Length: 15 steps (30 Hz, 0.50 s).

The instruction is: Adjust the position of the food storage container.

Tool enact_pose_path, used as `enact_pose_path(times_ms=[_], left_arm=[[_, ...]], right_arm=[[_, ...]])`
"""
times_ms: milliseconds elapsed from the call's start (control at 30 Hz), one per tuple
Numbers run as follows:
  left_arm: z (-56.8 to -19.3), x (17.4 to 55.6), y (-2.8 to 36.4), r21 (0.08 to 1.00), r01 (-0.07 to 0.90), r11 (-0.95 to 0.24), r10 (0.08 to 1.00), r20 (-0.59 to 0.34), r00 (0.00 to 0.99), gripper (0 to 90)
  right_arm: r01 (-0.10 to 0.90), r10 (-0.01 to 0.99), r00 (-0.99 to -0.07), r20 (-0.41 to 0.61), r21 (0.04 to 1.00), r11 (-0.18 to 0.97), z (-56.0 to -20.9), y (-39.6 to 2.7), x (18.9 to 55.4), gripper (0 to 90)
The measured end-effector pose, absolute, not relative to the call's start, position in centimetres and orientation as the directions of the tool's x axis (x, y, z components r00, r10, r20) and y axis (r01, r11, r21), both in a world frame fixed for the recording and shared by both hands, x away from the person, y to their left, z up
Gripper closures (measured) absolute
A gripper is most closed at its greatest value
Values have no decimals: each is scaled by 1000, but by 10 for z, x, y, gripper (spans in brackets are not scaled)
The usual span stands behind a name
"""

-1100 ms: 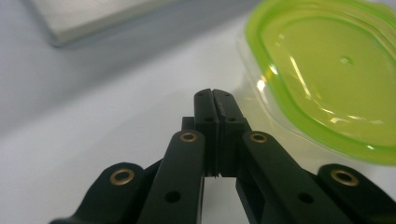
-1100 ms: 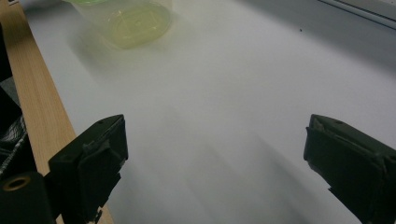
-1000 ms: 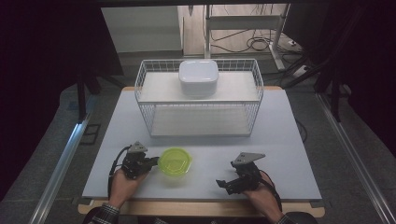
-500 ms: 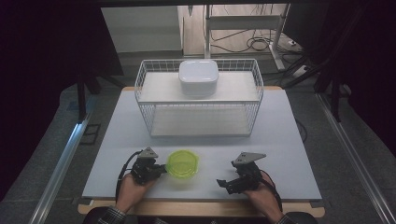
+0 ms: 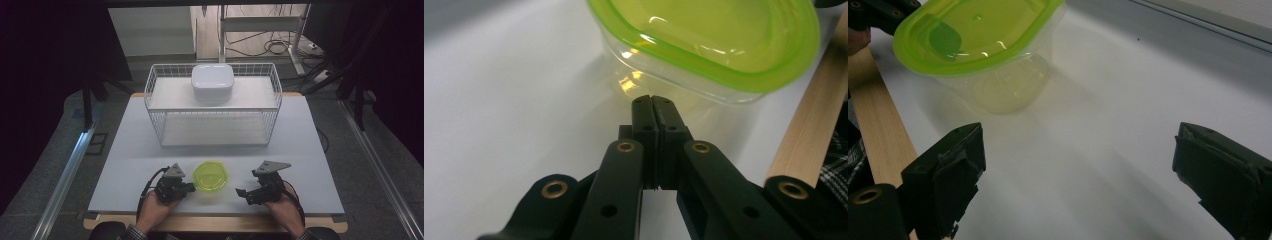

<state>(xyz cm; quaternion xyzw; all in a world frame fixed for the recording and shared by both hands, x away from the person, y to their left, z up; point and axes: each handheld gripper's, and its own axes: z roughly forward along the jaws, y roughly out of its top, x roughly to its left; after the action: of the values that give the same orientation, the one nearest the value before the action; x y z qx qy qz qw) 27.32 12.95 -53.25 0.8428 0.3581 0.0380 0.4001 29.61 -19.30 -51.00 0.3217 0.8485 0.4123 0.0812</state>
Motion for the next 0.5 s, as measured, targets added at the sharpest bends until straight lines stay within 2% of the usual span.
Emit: enact_pose_path(times_ms=[333, 433, 500], left_arm=[[-533, 268, 112, 701, 536, -471, 612, -178, 771, 857], [-528, 265, 117, 708, 535, -460, 634, -160, 756, 759], [-524, 262, 121, 714, 527, -461, 649, -134, 749, 657]], right_arm=[[478, 610, -782, 127, 751, 457, -509, -195, 296, 74], [479, 613, -780, 127, 751, 454, -509, -196, 296, 74], [477, 613, -780, 127, 754, 451, -509, -196, 296, 74]])
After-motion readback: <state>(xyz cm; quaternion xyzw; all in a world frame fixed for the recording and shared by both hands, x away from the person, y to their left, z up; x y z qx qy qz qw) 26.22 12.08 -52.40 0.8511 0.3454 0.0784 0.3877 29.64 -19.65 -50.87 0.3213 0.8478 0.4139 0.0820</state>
